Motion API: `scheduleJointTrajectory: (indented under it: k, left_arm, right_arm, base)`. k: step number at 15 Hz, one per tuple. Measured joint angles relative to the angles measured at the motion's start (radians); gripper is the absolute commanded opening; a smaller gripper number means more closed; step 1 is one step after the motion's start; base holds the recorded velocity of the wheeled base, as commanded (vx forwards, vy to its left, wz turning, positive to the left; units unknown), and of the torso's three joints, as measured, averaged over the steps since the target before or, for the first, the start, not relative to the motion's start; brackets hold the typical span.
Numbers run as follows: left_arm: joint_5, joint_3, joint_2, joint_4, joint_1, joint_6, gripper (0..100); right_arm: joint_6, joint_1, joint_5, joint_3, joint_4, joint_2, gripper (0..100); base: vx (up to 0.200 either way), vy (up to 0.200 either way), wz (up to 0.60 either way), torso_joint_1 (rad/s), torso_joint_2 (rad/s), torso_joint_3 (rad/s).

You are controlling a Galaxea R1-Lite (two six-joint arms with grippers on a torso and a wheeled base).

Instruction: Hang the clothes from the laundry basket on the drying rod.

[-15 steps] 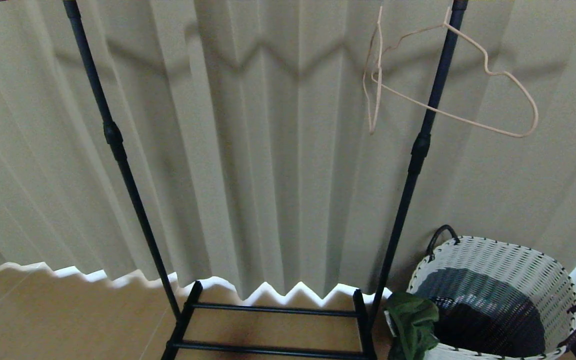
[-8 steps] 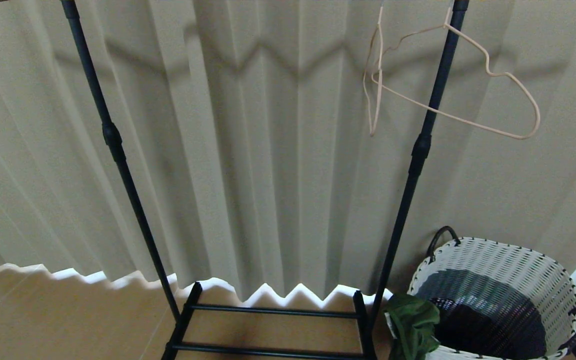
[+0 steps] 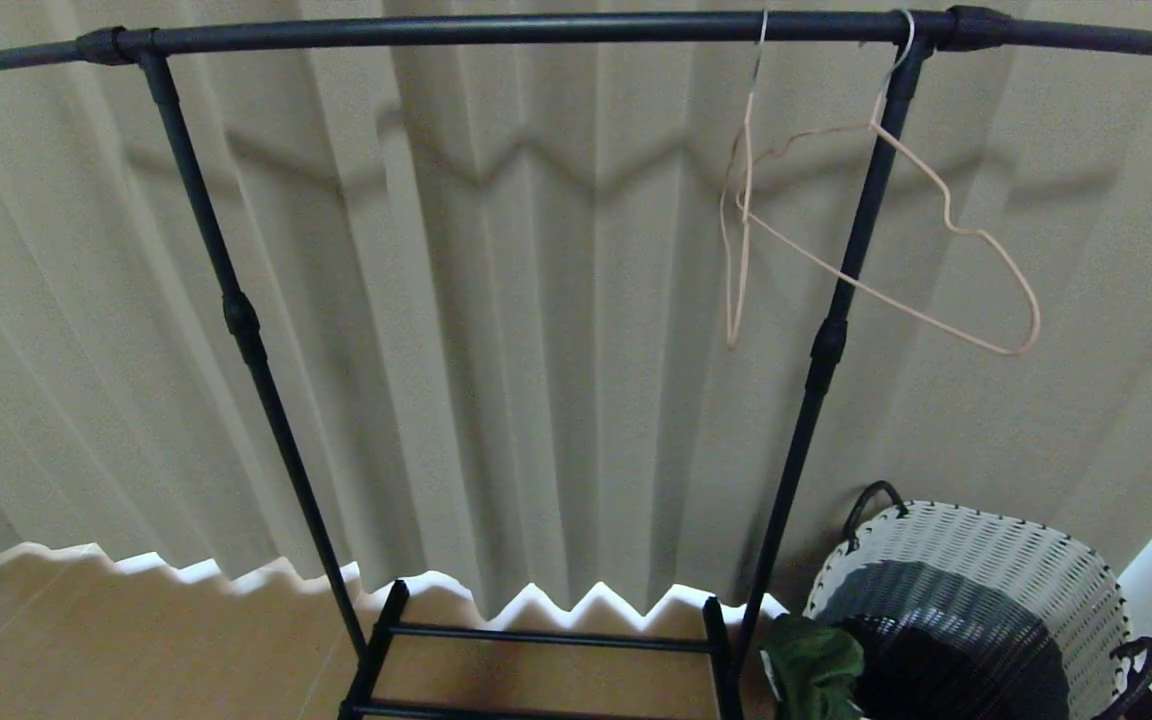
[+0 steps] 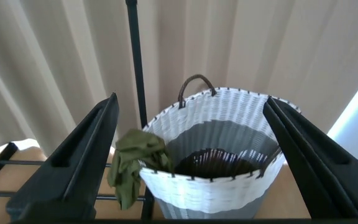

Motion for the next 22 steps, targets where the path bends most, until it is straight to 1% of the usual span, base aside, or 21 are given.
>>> scheduleJointTrajectory:
  k: [9, 16, 18, 19, 20, 21, 22]
  left_arm:
    - [0.000, 0.000, 0.000, 0.000, 0.000, 0.000, 0]
    - [0.000, 0.000, 0.000, 0.000, 0.000, 0.000, 0]
    - [0.000, 0.000, 0.000, 0.000, 0.000, -0.001, 0]
    - [0.001, 0.000, 0.000, 0.000, 0.000, -0.002, 0]
    - [0.001, 0.000, 0.000, 0.000, 0.000, -0.003, 0]
    - [0.001, 0.000, 0.000, 0.000, 0.000, -0.005, 0]
    - [0.001, 0.000, 0.000, 0.000, 0.000, -0.005, 0]
  right_arm:
    - [0.001, 0.000, 0.000, 0.000, -0.001, 0.000, 100]
    - [0.003, 0.000, 0.001, 0.000, -0.001, 0.000, 100]
    - [-0.002, 0.000, 0.027, 0.001, -0.008, 0.000, 100]
    - [-0.009, 0.000, 0.082, 0.002, -0.007, 0.000, 100]
    - [-0.024, 0.000, 0.162, -0.003, 0.000, 0.000, 100]
    - [-0.044, 0.001, 0.197, -0.014, 0.011, 0.001, 100]
    - [-0.062, 0.007, 0.201, -0.037, 0.027, 0.013, 100]
  base:
    - [0.000, 0.000, 0.00, 0.149, -0.46, -0.324]
    - [0.000, 0.000, 0.00, 0.200, -0.51, -0.309]
    - [0.000, 0.000, 0.00, 0.198, -0.45, -0.266]
    - [0.000, 0.000, 0.00, 0.100, -0.23, -0.129]
    - [0.000, 0.000, 0.00, 0.051, -0.11, -0.076]
    - [0.000, 0.000, 0.00, 0.032, -0.06, -0.036]
    - [0.000, 0.000, 0.00, 0.000, 0.00, 0.000]
